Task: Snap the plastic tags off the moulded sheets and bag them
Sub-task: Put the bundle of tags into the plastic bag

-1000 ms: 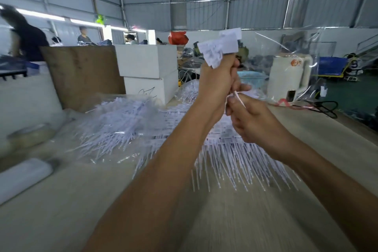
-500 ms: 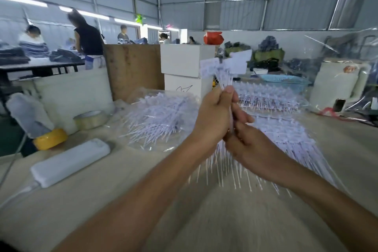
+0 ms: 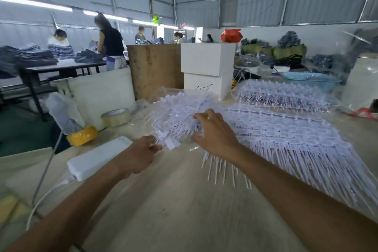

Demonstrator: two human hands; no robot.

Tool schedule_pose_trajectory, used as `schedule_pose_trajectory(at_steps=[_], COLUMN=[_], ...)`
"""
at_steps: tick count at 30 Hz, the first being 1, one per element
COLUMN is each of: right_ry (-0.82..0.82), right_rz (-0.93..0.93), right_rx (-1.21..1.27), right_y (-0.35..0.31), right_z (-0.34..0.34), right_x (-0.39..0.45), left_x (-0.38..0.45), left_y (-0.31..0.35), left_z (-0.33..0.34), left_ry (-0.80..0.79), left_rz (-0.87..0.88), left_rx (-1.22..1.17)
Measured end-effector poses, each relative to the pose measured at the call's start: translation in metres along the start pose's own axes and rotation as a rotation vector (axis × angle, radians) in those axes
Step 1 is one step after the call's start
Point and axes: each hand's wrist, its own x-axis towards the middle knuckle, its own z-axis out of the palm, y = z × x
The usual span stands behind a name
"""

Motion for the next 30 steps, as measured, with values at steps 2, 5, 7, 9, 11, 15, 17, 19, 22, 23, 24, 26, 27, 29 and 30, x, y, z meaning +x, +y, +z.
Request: schedule_pose_trajectory(at_steps=[2,5,7,9,11,15,17,19,22,23,24,26,27,29,30], right_ry=[-0.014,0.079,0.190,0.222,0.051,-0.153,-0.095,-0.001,0.152,0.187,0.212,0.258,0.278,0.317,0.334], right_rz=[-0.015,0.053,0.141,0.117,0.077,0.024,-0.027,-0.011,0.081,0.101,0.116,0.124,0.113,0.080,0.065], right_rx=[-0.267,-0.293,-0.134,-0.074,-0.161,-0.235,-0.337,-0.306,-0.077,-0.008,0.047,0.125,0.143,0.136,0.117], right_y=[0.003,0.007,0.011,0.014,0.016,0.020,0.020,0.017,0.010,0.008,0.006,0.002,0.000,-0.004,-0.004], right_z=[0.017,0.025,0.021,0.016,0.013,0.011,0.011,0.007,-0.010,-0.017,-0.025,-0.040,-0.047,-0.057,-0.062], right_x=[0.011,0.023,0.030,0.036,0.039,0.038,0.040,0.042,0.052,0.056,0.060,0.068,0.073,0.081,0.085], left_x=[0.002,0.011,0.019,0.027,0.033,0.038,0.041,0.044,0.052,0.057,0.063,0.076,0.084,0.106,0.119], left_y=[0.006,0.017,0.024,0.030,0.032,0.021,0.017,0.019,0.031,0.036,0.041,0.053,0.061,0.079,0.088], left_z=[0.006,0.013,0.018,0.023,0.028,0.034,0.034,0.031,0.017,0.013,0.010,0.007,0.007,0.010,0.012], left_ry=[-0.018,0.015,-0.014,-0.077,-0.112,-0.141,-0.123,-0.125,-0.128,-0.120,-0.117,-0.144,-0.158,-0.158,-0.144], left_rz=[0.025,0.072,0.053,-0.006,-0.025,-0.031,-0.054,-0.075,-0.055,-0.041,-0.027,-0.014,-0.007,0.024,0.051], left_rx=[0.037,0.063,-0.035,-0.222,-0.279,-0.259,-0.265,-0.282,-0.226,-0.214,-0.205,-0.170,-0.151,-0.123,-0.109])
